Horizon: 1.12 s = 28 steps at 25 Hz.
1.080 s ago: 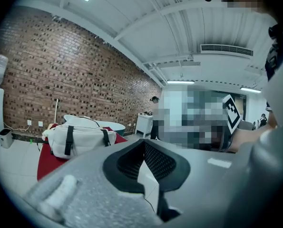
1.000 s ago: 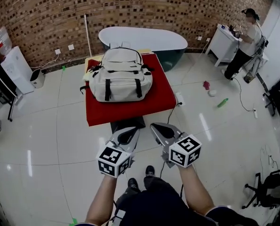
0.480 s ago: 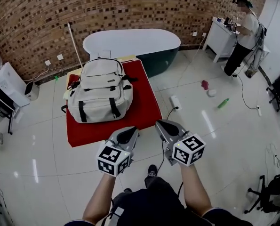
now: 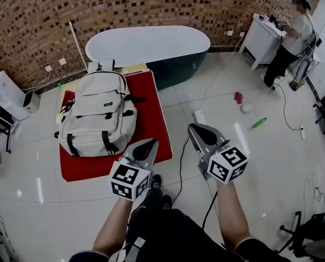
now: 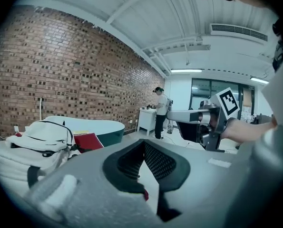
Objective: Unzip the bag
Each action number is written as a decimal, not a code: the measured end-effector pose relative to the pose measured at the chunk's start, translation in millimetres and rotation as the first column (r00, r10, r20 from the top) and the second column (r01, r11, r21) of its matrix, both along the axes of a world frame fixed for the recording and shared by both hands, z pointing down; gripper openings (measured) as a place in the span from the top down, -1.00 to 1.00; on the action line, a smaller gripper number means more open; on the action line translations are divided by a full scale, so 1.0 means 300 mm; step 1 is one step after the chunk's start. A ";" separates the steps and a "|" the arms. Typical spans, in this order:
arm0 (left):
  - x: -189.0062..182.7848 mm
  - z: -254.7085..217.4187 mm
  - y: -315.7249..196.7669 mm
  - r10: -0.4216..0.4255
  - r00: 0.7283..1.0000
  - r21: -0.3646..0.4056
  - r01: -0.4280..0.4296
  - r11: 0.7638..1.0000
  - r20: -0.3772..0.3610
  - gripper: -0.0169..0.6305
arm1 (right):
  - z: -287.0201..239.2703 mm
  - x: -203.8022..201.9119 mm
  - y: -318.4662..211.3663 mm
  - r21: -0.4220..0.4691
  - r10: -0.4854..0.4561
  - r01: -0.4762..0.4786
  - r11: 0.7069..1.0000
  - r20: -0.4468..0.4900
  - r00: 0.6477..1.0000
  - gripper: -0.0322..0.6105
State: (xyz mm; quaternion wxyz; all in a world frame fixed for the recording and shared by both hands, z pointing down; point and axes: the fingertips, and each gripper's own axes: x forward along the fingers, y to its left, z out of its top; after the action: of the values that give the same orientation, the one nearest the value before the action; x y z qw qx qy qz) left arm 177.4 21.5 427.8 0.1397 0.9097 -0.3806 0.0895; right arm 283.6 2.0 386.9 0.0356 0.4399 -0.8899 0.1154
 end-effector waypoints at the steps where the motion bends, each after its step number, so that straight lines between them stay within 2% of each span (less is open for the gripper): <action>1: 0.017 0.009 -0.038 -0.004 1.000 -0.001 0.004 1.000 -0.008 0.94 | 0.006 0.006 -0.035 0.003 -0.007 0.007 1.000 -0.003 1.000 0.89; 6: 0.157 0.048 -0.260 0.010 0.998 0.001 -0.010 1.000 -0.063 0.94 | 0.052 0.091 -0.255 -0.013 -0.011 0.011 1.000 -0.039 0.999 0.89; 9: 0.190 0.048 -0.417 -0.041 0.994 -0.005 0.041 0.999 -0.100 0.94 | 0.058 0.106 -0.408 -0.044 -0.053 0.050 0.998 -0.074 0.996 0.89; 14: 0.210 0.077 -0.626 -0.101 0.991 -0.024 0.099 0.995 -0.090 0.94 | 0.066 0.097 -0.643 -0.060 -0.132 0.127 0.990 -0.088 0.987 0.89; 17: 0.181 0.108 -0.727 -0.189 0.978 -0.056 0.185 0.981 -0.089 0.94 | 0.100 0.052 -0.766 -0.081 -0.225 0.218 0.972 -0.081 0.971 0.89; 20: 0.138 0.153 -0.829 -0.298 0.952 -0.080 0.292 0.953 -0.071 0.94 | 0.154 -0.005 -0.888 -0.101 -0.339 0.332 0.938 -0.067 0.938 0.88; 22: 0.102 0.178 -0.889 -0.383 0.923 -0.091 0.378 0.921 -0.043 0.94 | 0.182 -0.051 -0.969 -0.104 -0.427 0.421 0.901 -0.050 0.903 0.89; 23: 0.073 0.190 -0.913 -0.437 0.899 -0.097 0.433 0.896 -0.024 0.94 | 0.194 -0.083 -1.001 -0.101 -0.481 0.475 0.874 -0.044 0.876 0.89; 25: -0.001 0.197 -0.954 -0.558 0.830 -0.095 0.557 0.825 0.015 0.94 | 0.203 -0.164 -1.057 -0.083 -0.601 0.597 0.798 -0.043 0.798 0.88; 28: -0.128 0.159 -0.977 -0.705 0.706 -0.059 0.709 0.703 0.072 0.94 | 0.182 -0.323 -1.113 -0.046 -0.755 0.753 0.656 -0.044 0.654 0.89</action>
State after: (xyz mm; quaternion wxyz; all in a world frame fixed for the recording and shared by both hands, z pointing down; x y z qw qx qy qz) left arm 138.9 -271.6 475.5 0.1923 0.6858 -0.6989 0.0647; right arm 186.7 -332.0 441.7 0.1117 0.0341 -0.9893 0.0878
